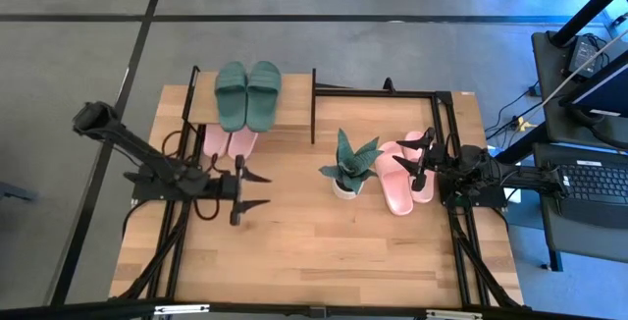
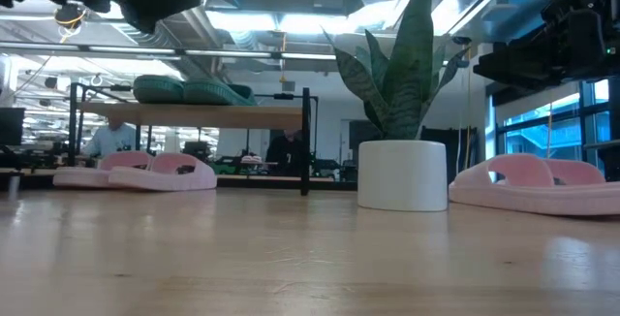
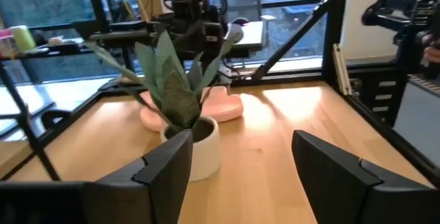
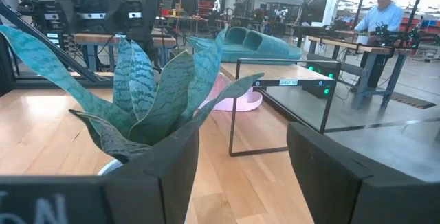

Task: Pick and place slides into the shelf
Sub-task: Put the pink slipper under the shelf

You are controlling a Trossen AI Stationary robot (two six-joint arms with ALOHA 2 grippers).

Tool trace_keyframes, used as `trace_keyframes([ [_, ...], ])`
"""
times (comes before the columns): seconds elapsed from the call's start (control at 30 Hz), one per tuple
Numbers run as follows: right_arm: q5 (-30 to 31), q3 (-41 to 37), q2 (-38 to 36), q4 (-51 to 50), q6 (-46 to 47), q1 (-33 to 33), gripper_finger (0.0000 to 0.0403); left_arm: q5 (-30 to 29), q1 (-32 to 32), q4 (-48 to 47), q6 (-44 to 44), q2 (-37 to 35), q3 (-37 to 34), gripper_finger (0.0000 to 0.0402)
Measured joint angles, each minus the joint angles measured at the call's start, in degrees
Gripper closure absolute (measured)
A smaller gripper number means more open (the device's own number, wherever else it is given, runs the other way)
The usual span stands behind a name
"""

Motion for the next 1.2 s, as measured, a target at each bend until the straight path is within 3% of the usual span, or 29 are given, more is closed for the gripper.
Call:
trace_keyframes([
  [0.1, 0.00, 0.00, 0.01, -0.01, 0.00, -0.01, 0.0182, -1.15, -2.43, -1.30, 0.56, 0.00, -0.03, 0.0161],
  [0.33, -0.24, 0.30, 0.02, -0.85, 0.45, 0.05, 0.0182, 15.22, -6.14, -2.89, 1.19, 0.00, -0.03, 0.0161],
  [0.57, -1.36, 7.53, 5.07, -5.96, -3.61, 3.30, 0.0182, 16.01, -6.57, -4.80, 1.01, 0.00, -0.40, 0.0161],
  [0.67, -1.09, 12.58, 10.25, -10.05, -4.27, 4.76, 0.0182, 14.01, -6.57, -3.60, 0.62, 0.00, -2.64, 0.0161],
  [0.8, -0.50, 20.09, 20.79, -16.02, -4.28, 7.45, 0.0182, 12.19, -6.55, 5.39, -0.61, 0.00, -7.59, 0.0161],
  [0.93, 6.73, 29.13, 33.68, -25.06, -3.17, 10.95, 0.0182, 12.20, -6.55, 11.52, -0.63, 0.00, -10.35, 0.0161],
  [1.2, 13.27, 44.39, 53.86, -50.84, 11.73, 17.92, 0.0182, 12.25, -6.55, 11.86, -0.63, 0.00, -10.57, 0.0161],
])
